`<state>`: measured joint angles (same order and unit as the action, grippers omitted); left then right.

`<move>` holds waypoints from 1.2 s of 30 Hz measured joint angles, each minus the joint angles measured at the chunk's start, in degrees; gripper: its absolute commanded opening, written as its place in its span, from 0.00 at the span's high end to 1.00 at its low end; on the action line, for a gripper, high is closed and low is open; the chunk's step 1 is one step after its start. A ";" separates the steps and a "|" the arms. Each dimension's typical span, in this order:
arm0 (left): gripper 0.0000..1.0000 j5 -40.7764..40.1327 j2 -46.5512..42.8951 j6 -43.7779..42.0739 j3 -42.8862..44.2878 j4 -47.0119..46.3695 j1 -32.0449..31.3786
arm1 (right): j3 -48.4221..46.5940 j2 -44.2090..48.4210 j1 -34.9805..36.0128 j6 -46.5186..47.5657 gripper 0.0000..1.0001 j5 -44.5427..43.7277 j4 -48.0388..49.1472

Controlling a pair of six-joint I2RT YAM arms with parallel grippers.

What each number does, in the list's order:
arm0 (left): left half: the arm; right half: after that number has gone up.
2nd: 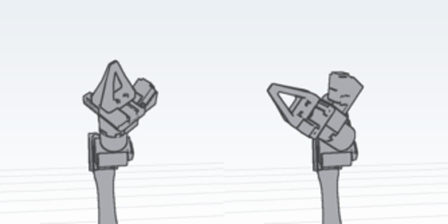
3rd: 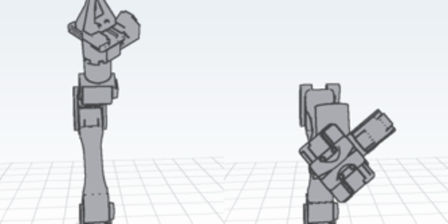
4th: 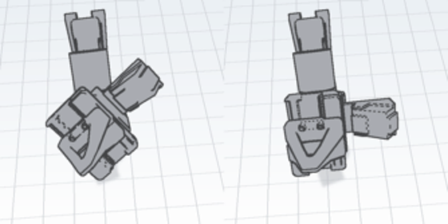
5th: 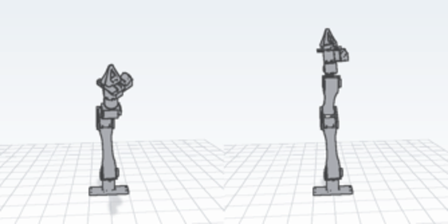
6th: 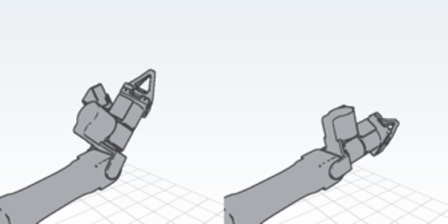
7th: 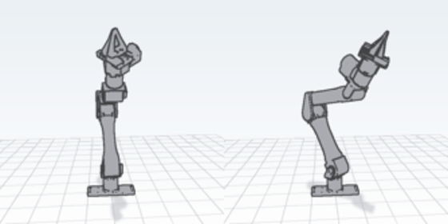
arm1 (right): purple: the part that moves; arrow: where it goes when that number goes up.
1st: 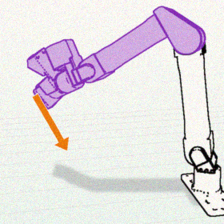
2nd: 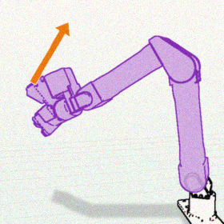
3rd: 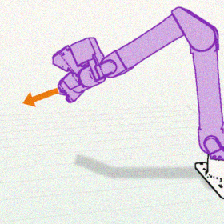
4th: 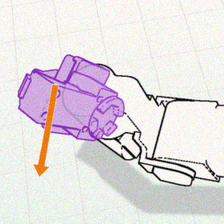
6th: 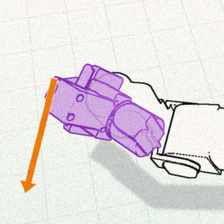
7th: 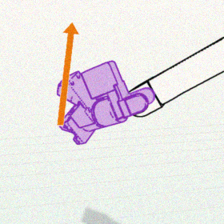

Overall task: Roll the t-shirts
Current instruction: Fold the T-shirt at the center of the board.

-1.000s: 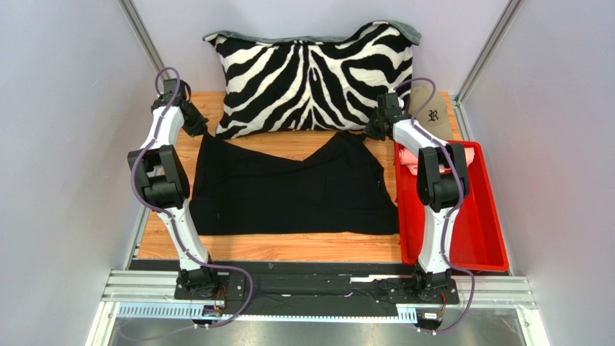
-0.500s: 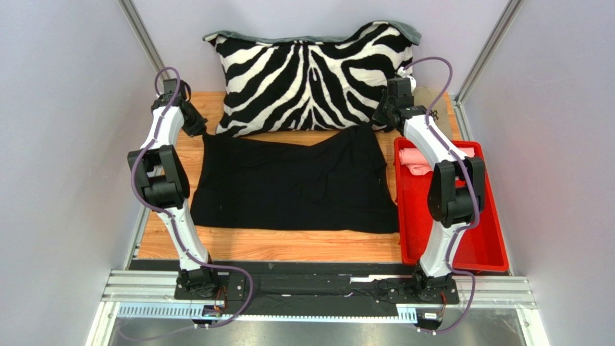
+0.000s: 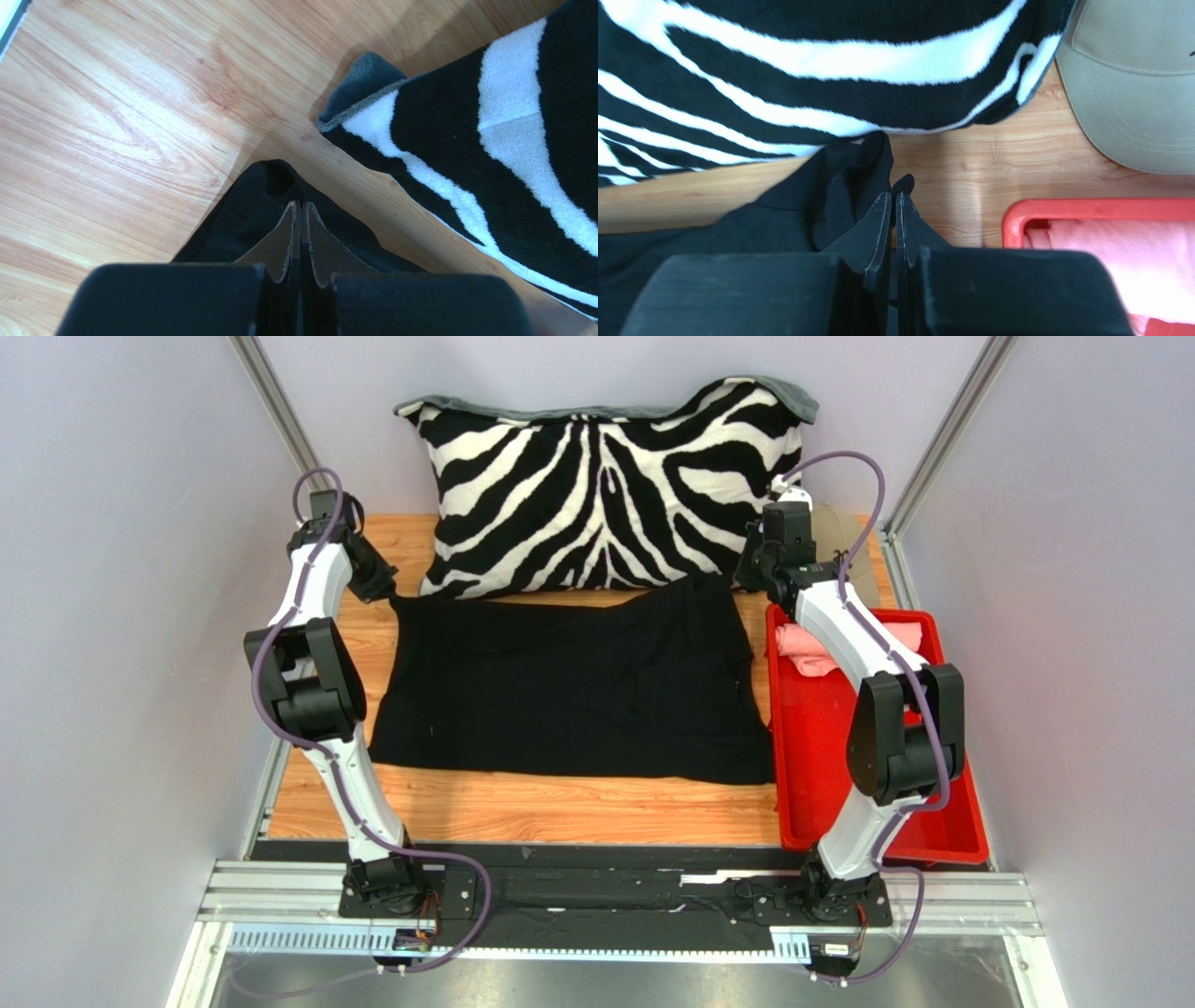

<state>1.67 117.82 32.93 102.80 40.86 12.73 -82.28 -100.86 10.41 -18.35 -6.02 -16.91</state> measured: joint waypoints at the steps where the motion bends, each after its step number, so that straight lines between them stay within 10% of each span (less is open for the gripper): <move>1: 1.00 0.02 0.00 0.00 0.00 0.00 0.22 | 0.61 0.15 0.00 0.46 0.96 -0.13 0.31; 36: 1.00 3.91 -4.28 1.73 -5.09 -2.82 3.91 | 9.60 9.01 -0.61 1.68 1.00 -2.29 11.15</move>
<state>5.58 113.54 34.65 97.71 38.04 16.64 -72.69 -91.85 9.80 -16.67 -8.32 -5.76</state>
